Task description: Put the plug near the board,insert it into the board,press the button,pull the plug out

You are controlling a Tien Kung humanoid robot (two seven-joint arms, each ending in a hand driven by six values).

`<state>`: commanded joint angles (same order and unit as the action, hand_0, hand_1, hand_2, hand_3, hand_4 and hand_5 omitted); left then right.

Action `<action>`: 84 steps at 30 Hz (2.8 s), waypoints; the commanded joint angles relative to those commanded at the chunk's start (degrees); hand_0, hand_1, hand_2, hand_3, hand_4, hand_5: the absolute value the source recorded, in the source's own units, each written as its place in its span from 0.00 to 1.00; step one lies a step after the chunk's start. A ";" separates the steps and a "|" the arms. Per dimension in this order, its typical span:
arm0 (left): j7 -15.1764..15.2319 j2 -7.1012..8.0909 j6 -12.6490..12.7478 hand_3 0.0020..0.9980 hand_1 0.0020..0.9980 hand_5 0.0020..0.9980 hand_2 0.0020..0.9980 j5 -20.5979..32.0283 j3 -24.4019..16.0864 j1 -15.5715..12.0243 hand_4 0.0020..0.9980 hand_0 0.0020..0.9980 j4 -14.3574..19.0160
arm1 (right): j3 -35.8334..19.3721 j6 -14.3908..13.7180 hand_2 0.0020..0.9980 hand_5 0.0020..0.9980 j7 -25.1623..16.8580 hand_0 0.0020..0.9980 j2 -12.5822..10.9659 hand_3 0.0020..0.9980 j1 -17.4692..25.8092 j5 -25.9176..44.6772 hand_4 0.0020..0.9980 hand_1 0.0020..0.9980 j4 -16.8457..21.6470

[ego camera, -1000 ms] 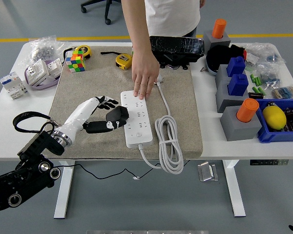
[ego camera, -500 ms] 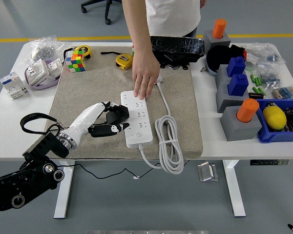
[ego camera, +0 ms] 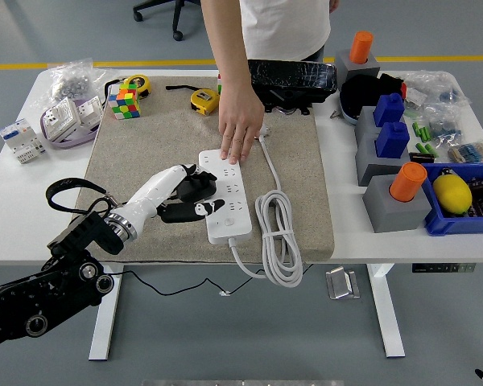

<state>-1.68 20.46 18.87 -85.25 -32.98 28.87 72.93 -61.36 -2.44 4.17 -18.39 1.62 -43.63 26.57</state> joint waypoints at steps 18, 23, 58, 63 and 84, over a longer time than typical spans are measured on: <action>-0.45 -1.81 -1.15 0.66 0.75 0.53 0.74 0.73 4.87 4.55 0.80 0.76 -1.07 | -0.39 0.05 0.63 0.58 0.07 0.61 0.03 0.56 0.13 -0.01 0.98 0.66 0.14; -0.12 -2.00 -0.89 0.66 0.74 0.52 0.73 0.84 4.90 4.68 0.80 0.75 -0.84 | -0.50 0.04 0.63 0.58 0.05 0.61 0.09 0.56 0.19 -0.04 0.98 0.66 0.15; -22.66 2.20 -22.45 0.85 0.08 0.00 0.17 -1.78 -1.14 2.26 0.56 0.07 14.39 | -0.62 -0.03 0.63 0.58 0.02 0.61 0.16 0.56 0.35 -0.09 0.98 0.66 0.22; -23.21 1.95 -23.46 0.85 0.08 0.00 0.17 -1.05 -0.52 2.58 0.57 0.07 13.64 | -0.55 -0.02 0.63 0.58 0.01 0.61 0.19 0.56 0.35 -0.06 0.98 0.66 0.21; -24.12 0.50 -22.85 0.85 0.08 0.00 0.16 -0.44 2.01 4.15 0.57 0.07 9.05 | -0.62 0.05 0.63 0.58 0.05 0.61 0.17 0.56 0.35 -0.08 0.98 0.66 0.26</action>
<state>-25.80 20.96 -3.98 -85.69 -30.97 33.03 81.98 -61.98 -2.39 4.22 -18.22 1.96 -43.71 26.83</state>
